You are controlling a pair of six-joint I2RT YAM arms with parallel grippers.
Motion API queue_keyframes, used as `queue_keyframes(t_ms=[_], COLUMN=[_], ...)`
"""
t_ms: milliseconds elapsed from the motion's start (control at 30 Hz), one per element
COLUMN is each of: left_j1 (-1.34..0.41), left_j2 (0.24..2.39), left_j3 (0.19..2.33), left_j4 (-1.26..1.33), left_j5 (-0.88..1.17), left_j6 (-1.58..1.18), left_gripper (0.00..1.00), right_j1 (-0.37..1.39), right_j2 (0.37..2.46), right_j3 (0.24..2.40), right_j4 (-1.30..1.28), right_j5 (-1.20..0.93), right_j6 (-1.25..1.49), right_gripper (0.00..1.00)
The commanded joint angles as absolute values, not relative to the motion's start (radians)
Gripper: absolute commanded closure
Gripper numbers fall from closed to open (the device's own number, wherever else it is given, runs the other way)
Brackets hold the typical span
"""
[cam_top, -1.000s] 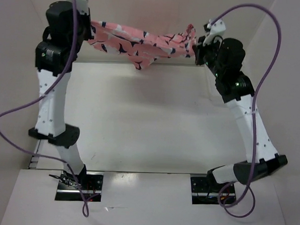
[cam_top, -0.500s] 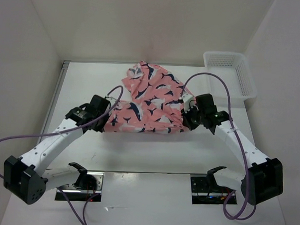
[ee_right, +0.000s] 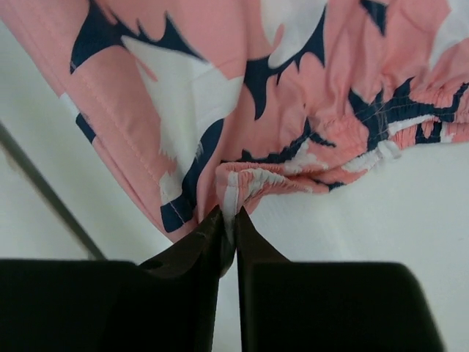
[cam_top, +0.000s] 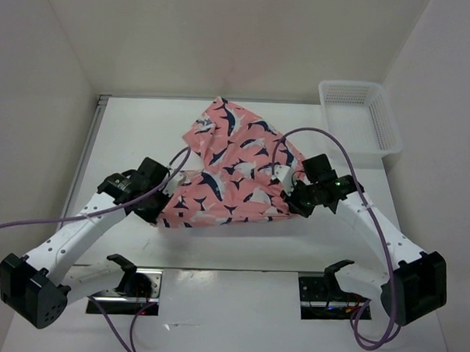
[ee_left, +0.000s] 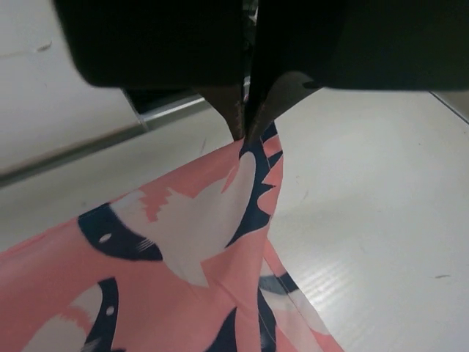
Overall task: Fold and stack the shorts
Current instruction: Flatten the shorts out, then fold the shorts
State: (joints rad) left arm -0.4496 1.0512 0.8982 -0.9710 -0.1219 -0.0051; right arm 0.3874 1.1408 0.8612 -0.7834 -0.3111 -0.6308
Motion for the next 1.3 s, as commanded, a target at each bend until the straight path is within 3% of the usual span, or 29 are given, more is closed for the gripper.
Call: queue_keyframes(t_ms=[0,33,100,133,233,367,467,567,733,933,1267], left_j1=[-0.446,-0.446,-0.446,-0.446,-0.446,-0.446,-0.394,-0.374,-0.260,-0.249,-0.239], left_j2=[1.029,1.020,0.999,0.980,0.968,1.024,1.199,1.461,1.663,1.769,1.890], left_j3=[0.972,0.995,1.057,1.068,1.068,1.011,1.031,1.107,1.239,1.239,1.287], left_j4=[-1.143,-1.201,-1.267,-1.294,-1.237,-0.947,-0.731,-0.643,-0.632,-0.652,-0.687], left_j5=[-0.045,-0.022,0.014,0.014,-0.058,-0.191,-0.249,-0.272,-0.159,-0.086,0.043], left_j6=[0.000,0.000,0.000,0.000,0.000,0.000,0.000,0.000,0.000,0.000,0.000], left_gripper=[0.83,0.72,0.53,0.42,0.40,0.36,0.36,0.36,0.39,0.39,0.40], right_j1=[0.399,0.432,0.484,0.514,0.514,0.514,0.514,0.514,0.557,0.669,0.696], right_j2=[1.123,1.123,1.095,1.074,0.959,0.919,1.004,1.135,1.232,1.316,1.396], right_j3=[0.951,0.963,0.963,0.963,1.012,1.057,1.081,1.081,0.953,0.878,0.799], right_j4=[-1.035,-1.079,-1.197,-1.189,-1.233,-1.033,-0.815,-0.691,-0.629,-0.560,-0.538], right_j5=[-0.294,-0.295,-0.250,-0.224,-0.219,-0.186,-0.201,-0.250,-0.190,-0.147,-0.147], right_j6=[-0.791,-0.855,-0.894,-0.876,-0.968,-0.829,-0.683,-0.634,-0.708,-0.750,-0.815], right_gripper=[0.83,0.71,0.14,0.14,0.11,0.11,0.19,0.29,0.60,0.63,0.66])
